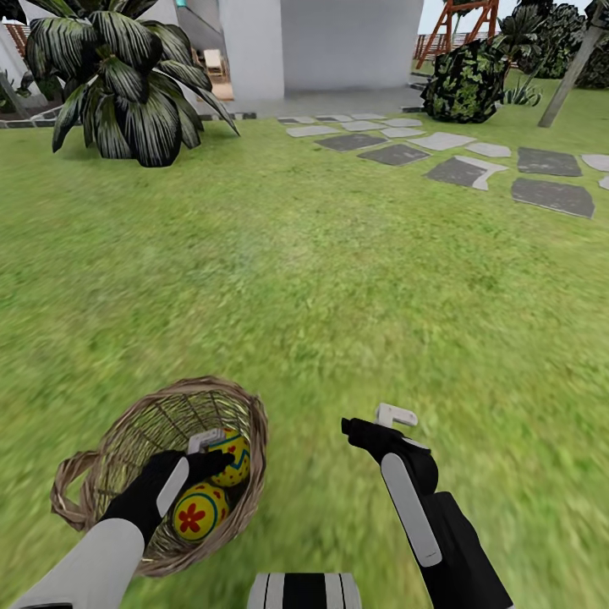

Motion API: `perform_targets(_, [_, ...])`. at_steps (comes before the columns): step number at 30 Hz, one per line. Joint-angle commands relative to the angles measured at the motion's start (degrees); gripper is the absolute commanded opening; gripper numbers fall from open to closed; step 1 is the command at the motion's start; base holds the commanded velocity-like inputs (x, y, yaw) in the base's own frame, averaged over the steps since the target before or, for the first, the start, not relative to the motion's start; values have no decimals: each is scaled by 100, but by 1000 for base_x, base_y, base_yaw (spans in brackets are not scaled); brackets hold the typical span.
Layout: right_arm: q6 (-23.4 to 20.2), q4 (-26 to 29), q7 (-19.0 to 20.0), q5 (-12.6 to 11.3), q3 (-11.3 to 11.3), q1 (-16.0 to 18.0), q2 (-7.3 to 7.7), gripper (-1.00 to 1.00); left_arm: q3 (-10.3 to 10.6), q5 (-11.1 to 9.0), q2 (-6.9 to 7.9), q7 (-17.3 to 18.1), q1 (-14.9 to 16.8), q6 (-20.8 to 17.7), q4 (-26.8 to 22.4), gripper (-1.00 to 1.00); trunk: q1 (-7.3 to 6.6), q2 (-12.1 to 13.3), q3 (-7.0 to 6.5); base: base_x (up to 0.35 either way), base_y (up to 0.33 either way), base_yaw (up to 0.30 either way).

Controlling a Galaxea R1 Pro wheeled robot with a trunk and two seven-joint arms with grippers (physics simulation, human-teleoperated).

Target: Take the three Easter eggs out of the wicker basket on the lawn in the garden, then place them on the lawn next to a single tree (choose any tree) so that all three eggs are next to the same tree and none are left in the basket.

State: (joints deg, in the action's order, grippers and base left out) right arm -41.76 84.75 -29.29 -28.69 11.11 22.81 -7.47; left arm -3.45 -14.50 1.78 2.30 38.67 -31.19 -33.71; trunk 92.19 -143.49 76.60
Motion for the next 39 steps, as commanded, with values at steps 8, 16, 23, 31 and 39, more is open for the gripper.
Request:
perform_targets(8, [-8,6,-60,-60,5,4,0,100,-21,0,-4,21,5,-40,-8,100,0,-2,4,79,0,0])
perform_targets(16, [-8,6,-60,-62,5,4,0,100,-15,0,-4,20,3,-36,-4,100,0,-2,4,93,6,0])
perform_targets(23, [-8,6,-60,-63,5,4,0,100,-15,0,-3,20,4,-36,-6,100,0,-2,4,41,3,0])
perform_targets(31, [-7,6,-60,-58,25,4,0,100,-19,0,-3,25,3,-40,-5,100,0,-2,4,1,0,0])
perform_targets(39, [-8,6,-60,-58,26,4,0,100,-19,0,-3,25,5,-43,-7,100,0,-2,4,0,0,0])
